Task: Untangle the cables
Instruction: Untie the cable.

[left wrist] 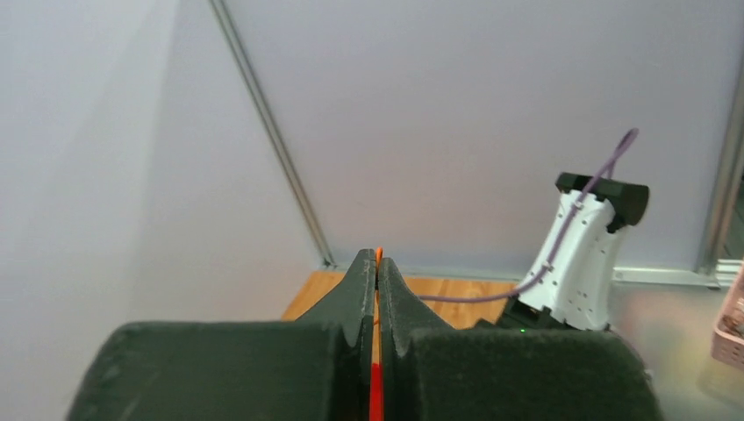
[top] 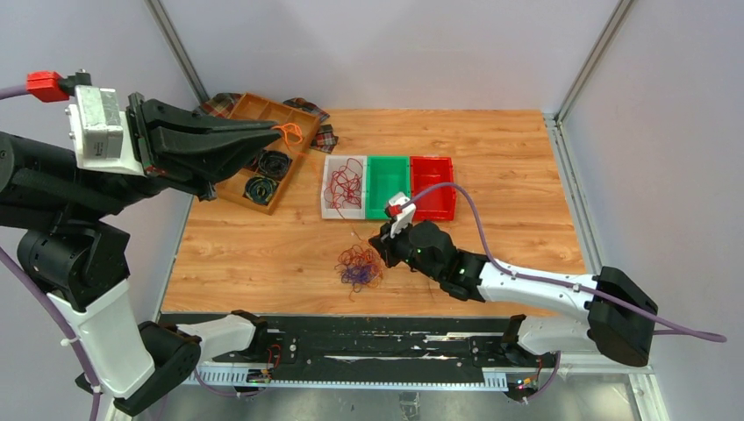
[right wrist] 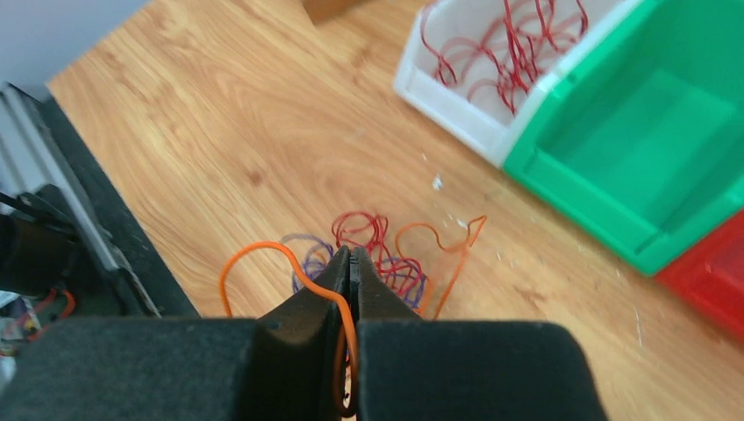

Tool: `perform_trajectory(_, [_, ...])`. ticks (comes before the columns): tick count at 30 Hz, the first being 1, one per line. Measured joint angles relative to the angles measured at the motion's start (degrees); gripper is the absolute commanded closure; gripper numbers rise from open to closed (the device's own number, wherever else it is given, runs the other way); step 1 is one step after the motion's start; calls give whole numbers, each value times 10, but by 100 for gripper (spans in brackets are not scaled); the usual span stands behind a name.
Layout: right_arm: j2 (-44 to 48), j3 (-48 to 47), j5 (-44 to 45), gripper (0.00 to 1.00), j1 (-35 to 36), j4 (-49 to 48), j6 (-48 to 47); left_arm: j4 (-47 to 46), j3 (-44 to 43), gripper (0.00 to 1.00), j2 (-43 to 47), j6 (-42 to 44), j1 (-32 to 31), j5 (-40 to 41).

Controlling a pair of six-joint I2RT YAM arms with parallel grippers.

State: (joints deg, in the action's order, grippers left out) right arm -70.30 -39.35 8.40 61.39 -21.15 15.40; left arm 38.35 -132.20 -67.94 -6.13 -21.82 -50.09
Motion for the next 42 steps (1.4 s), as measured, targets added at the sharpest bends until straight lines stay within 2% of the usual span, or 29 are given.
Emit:
perform_trajectory(7, [-8,61,26,99,0,3,18,-96,0,100,-1,21,0,89])
perform_trajectory(16, [-15,90,28,99,0,3,45,-300,85,100,30,168,0,286])
perform_trajectory(20, [-15,100,28,99,0,1,53,-371,70,100,11,223,0,372])
perform_trajectory(23, [-15,104,28,99,0,2,59,-377,49,100,-2,239,0,374])
perform_trajectory(27, [-9,104,28,96,0,5,61,-365,78,100,10,239,0,329])
perform_trajectory(30, [8,103,28,85,0,16,60,-361,134,100,29,232,0,304])
perform_trajectory(37, [64,79,49,40,0,59,59,-364,237,100,41,201,0,294])
perform_trajectory(39, [78,59,54,36,0,70,59,-364,250,100,35,191,0,288])
perform_trajectory(42, [94,27,63,37,0,78,57,-362,261,100,19,178,0,277])
